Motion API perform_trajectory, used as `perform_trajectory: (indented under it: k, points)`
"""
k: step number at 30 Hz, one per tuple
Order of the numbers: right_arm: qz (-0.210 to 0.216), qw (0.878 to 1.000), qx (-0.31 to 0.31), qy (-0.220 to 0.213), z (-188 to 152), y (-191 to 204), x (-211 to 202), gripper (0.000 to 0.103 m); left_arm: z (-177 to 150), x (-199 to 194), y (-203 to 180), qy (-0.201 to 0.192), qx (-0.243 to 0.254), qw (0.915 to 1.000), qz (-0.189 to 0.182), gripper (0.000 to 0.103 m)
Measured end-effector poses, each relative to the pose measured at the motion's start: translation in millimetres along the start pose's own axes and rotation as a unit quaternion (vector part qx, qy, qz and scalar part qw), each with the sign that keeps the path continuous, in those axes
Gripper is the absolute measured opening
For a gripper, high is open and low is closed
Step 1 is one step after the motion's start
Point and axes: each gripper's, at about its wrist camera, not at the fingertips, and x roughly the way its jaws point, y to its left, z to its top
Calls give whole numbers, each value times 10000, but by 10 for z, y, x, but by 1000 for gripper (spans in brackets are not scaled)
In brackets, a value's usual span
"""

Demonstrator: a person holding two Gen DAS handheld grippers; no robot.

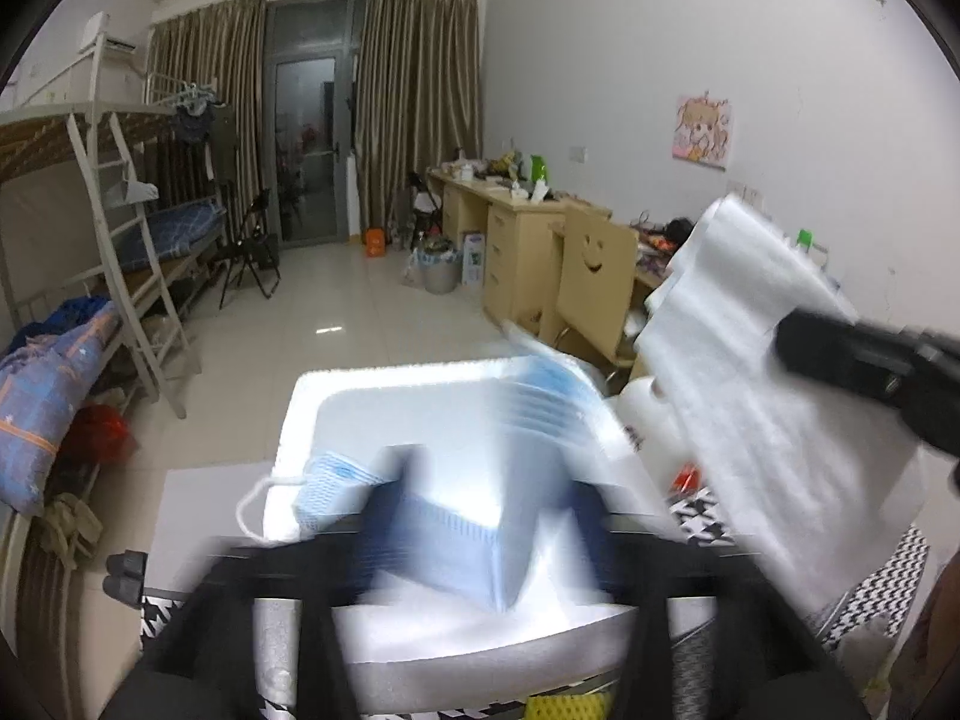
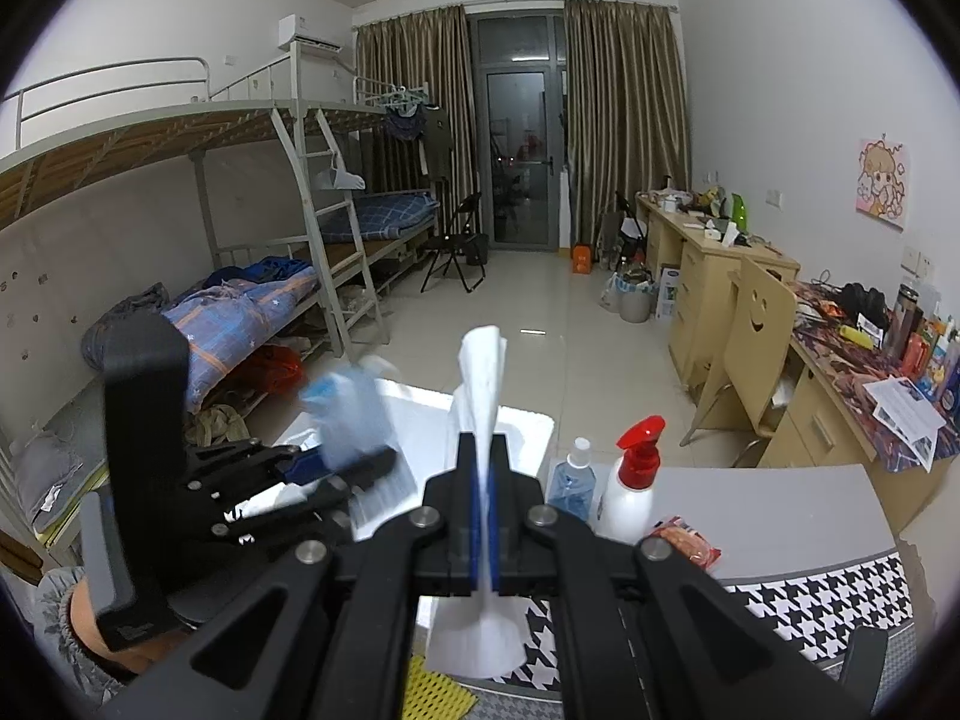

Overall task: Organize soft objects
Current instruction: 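Lower the blue mask into the white foam box and open the left gripper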

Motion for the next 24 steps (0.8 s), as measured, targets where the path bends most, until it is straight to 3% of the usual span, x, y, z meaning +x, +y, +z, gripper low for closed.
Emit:
perform_trajectory:
  k: [1, 6, 9, 24]
  points:
    - [-4, 10000, 6, 4, -1, -4, 8, 4, -19, -6, 7, -71, -5, 9999, 88, 87]
    - [-21, 10000, 54, 64, 11, -25, 66, 4, -53, -114, 88, -170, -76, 9996, 229, 91]
    - [-9, 10000, 57, 78, 25, -7, 99, 4, -51, -209, 135, -315, -121, 9986, 407, 100]
    - [280, 9995, -112, 122, 111, 282, 241, 4, -178, -562, 496, -500, -423, 9927, 1014, 102]
